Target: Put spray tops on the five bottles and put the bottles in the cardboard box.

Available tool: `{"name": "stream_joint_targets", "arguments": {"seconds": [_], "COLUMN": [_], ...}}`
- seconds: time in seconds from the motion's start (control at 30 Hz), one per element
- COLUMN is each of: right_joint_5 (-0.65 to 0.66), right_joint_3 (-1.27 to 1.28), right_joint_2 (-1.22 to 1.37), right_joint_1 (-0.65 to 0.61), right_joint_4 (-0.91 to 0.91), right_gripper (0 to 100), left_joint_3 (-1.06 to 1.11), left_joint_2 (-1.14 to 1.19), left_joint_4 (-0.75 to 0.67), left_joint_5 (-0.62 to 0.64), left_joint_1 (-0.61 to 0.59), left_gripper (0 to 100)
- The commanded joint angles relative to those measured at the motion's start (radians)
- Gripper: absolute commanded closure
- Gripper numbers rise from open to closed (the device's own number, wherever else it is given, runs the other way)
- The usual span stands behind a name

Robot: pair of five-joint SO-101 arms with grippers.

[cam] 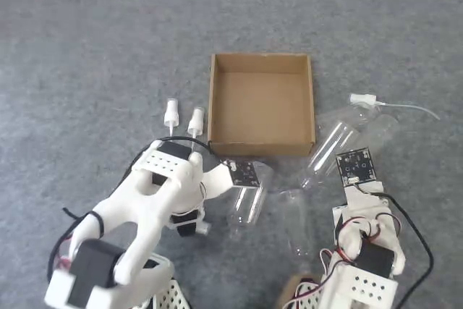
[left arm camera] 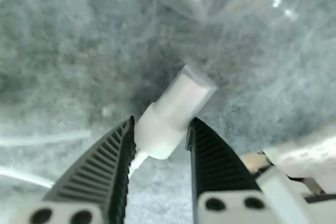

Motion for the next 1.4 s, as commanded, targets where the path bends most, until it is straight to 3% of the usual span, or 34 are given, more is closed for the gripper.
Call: {"name": "stream_joint_targets", "arguments": {"seconds": [0.0, 0.17, 0.33, 0.57, 0.87, 1.07, 1.2, 1.37], "right_joint_5": [-0.006, -0.006, -0.006, -0.006, -0.006, -0.006, -0.006, -0.006], "right_joint_3": [0.02, 0.02, 0.02, 0.02, 0.02, 0.02, 0.02, 0.02], "right_joint_2": [-0.015, -0.015, -0.015, -0.015, -0.015, -0.015, -0.015, -0.015], "right_joint_1": [0.01, 0.01, 0.01, 0.01, 0.01, 0.01, 0.01, 0.01], "right_joint_4": [-0.024, -0.022, -0.022, -0.022, -0.022, -0.022, -0.022, -0.022], "right_gripper": [99.2, 99.2, 99.2, 99.2, 99.2, 99.2, 99.2, 99.2], "left_joint_3": [-0.027, -0.091, -0.228, -0.4, -0.499, -0.499, -0.493, -0.527], "left_joint_2": [-0.181, -0.408, -0.463, -0.298, 0.112, 0.301, 0.334, 0.333], "left_joint_4": [0.091, 0.181, 0.207, 0.02, -0.295, -0.371, -0.368, -0.313], "left_joint_5": [0.035, 0.224, 0.361, 0.574, 0.957, 1.129, 1.165, 1.163], "left_joint_1": [-0.006, -0.012, -0.144, -0.393, -0.407, -0.407, -0.41, -0.411], "left_gripper": [97, 97, 97, 97, 97, 94, 86, 85]}}
